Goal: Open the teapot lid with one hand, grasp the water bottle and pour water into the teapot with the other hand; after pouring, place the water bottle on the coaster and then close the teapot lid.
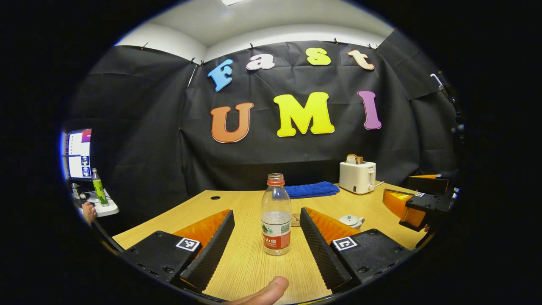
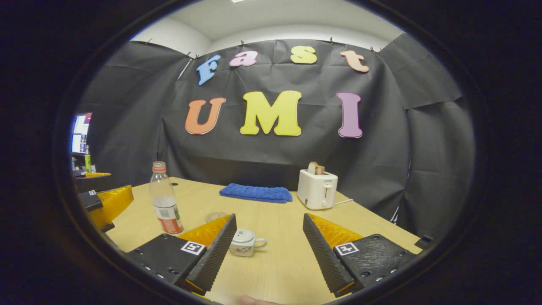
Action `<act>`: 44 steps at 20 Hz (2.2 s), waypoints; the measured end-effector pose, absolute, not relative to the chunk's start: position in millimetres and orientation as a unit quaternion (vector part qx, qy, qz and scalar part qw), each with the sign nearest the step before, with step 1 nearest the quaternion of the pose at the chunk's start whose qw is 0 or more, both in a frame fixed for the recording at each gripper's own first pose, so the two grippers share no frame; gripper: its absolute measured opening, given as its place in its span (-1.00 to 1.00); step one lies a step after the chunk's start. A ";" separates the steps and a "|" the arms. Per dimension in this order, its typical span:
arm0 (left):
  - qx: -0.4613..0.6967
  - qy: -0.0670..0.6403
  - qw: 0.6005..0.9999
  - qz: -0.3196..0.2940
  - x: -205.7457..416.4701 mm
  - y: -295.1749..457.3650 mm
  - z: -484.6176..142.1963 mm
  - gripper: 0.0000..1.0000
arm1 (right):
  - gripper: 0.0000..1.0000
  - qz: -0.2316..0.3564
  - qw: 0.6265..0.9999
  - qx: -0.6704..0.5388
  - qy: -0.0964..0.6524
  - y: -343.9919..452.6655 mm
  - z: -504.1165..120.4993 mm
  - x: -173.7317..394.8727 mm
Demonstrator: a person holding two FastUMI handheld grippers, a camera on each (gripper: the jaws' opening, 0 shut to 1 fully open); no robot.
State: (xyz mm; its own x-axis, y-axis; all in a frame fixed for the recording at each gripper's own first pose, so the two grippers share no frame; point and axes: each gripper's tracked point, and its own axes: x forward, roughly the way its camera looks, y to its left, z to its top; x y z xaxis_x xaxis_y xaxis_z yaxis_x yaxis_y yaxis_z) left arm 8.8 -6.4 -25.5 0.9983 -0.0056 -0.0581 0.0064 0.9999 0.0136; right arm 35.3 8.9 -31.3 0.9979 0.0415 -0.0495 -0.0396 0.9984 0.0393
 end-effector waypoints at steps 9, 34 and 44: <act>0.002 0.054 0.999 0.008 34.9 -5.7 -61.1 0.96 | 0.94 0.037 0.998 -0.003 0.046 39.0 -79.1 105.0; -0.022 0.056 0.998 -0.016 57.8 -17.8 -80.6 0.96 | -0.97 0.099 0.993 0.017 0.068 75.4 -95.4 132.5; -0.020 0.061 0.997 -0.053 80.5 -25.5 -98.0 0.96 | -0.98 0.093 0.996 0.000 0.012 48.2 -40.7 90.8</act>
State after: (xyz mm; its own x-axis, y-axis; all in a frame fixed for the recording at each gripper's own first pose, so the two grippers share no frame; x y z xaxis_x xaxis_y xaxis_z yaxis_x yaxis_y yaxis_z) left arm 80.5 -25.5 -98.0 0.9869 -0.1087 -0.1191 0.1038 0.9935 -0.0467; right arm 90.8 48.2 -40.7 0.9823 0.1854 -0.0246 -0.1855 0.9826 0.0014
